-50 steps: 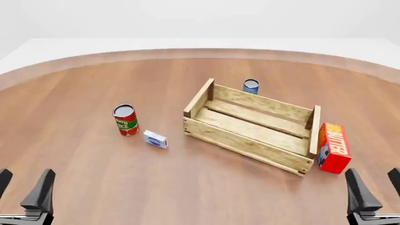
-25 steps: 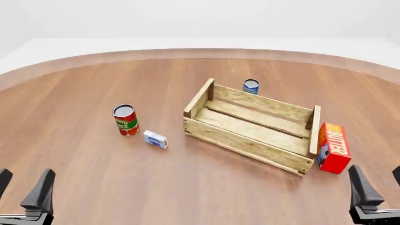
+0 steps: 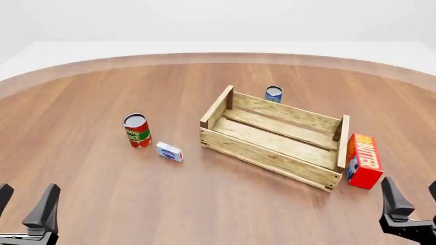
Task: Pick up the butter and put it in the tray.
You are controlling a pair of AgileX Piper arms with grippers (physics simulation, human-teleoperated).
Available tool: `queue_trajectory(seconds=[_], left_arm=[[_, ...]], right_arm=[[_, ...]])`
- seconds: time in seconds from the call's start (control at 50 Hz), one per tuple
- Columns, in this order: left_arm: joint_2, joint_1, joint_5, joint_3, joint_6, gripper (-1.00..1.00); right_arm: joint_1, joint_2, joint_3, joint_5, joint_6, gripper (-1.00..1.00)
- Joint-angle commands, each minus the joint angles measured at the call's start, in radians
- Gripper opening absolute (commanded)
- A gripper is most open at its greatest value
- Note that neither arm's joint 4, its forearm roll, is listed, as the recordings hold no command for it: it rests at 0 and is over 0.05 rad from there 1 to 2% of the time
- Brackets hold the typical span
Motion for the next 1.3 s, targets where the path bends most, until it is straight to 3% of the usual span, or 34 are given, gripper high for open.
queue_trajectory(seconds=[0.02, 0.3, 1.3], left_arm=[[0.000, 0.000, 0.000, 0.000, 0.000, 1.00], [0.000, 0.000, 0.000, 0.000, 0.000, 1.00], [0.000, 0.000, 0.000, 0.000, 0.000, 1.00]], right_arm=[[-0.045, 0.074, 0.009, -0.051, -0.001, 1.00], [-0.063, 0.159, 0.020, -0.130, -0.007, 1.00], [-0.101, 0.657, 0.045, -0.582, -0.011, 1.00]])
